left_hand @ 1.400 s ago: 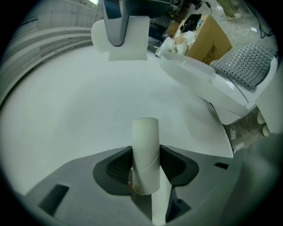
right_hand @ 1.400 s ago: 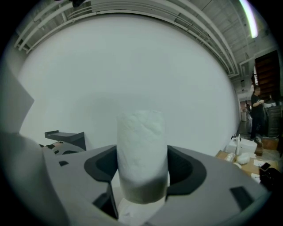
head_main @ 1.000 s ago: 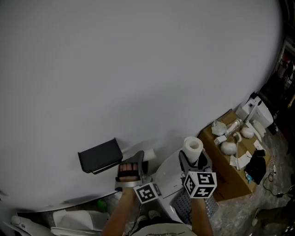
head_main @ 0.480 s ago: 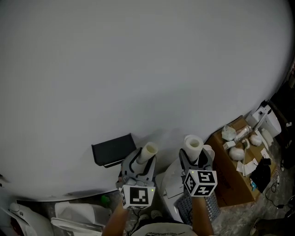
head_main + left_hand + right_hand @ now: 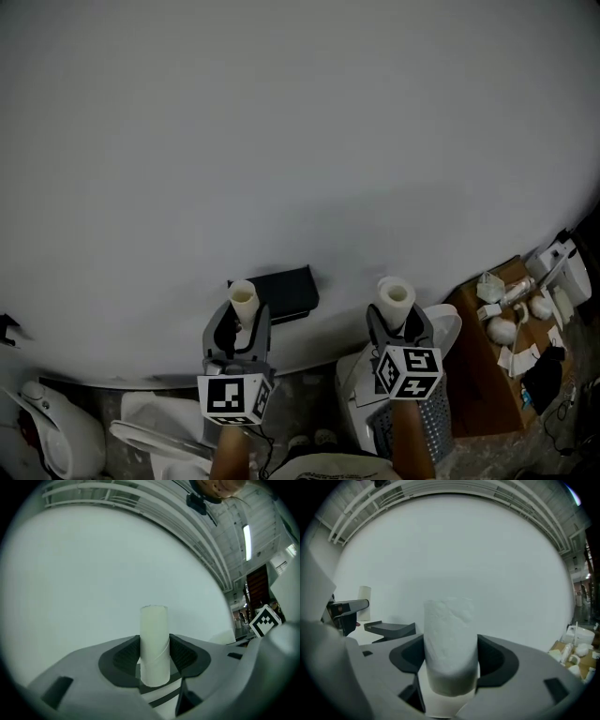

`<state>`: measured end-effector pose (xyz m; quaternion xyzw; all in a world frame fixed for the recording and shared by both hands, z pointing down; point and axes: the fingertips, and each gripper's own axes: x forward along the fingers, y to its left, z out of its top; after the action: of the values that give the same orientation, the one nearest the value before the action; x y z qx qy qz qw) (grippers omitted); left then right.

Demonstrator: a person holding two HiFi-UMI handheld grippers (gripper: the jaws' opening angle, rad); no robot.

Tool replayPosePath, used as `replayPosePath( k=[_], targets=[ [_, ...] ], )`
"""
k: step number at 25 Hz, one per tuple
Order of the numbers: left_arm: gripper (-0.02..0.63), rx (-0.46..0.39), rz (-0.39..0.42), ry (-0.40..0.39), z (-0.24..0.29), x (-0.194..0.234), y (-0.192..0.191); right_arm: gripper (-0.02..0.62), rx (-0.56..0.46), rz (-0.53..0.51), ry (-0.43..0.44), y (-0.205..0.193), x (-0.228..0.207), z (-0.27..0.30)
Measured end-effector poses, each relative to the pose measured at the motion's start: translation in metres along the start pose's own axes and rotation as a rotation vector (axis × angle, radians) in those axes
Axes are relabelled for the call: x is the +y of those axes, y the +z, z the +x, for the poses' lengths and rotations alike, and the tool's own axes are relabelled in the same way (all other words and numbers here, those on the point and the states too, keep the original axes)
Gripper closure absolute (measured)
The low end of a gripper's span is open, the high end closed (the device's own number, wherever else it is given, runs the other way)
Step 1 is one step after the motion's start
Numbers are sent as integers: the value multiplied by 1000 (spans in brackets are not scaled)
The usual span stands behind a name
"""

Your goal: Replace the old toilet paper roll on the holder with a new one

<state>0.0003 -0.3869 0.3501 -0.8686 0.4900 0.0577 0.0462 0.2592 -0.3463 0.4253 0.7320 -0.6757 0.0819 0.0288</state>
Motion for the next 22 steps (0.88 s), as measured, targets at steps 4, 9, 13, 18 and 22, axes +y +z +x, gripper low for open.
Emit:
replayPosePath(
  k=[4, 9, 13, 18, 22],
  targets=[
    [414, -4, -51, 89, -20, 39, -2, 287, 7, -13, 39, -3, 20, 7],
    [414, -7, -85, 139, -37, 63, -5, 287, 13, -20, 66, -5, 37, 11],
    [414, -8, -76, 159, -42, 73, -4, 287, 19, -25, 81, -6, 46, 15],
    [414, -3, -74, 172, -51, 86, -4, 287, 48, -173, 91, -10, 56, 24],
    [414, 9, -69, 175, -54, 90, -7, 287, 79, -453, 99, -10, 59, 36]
  ],
)
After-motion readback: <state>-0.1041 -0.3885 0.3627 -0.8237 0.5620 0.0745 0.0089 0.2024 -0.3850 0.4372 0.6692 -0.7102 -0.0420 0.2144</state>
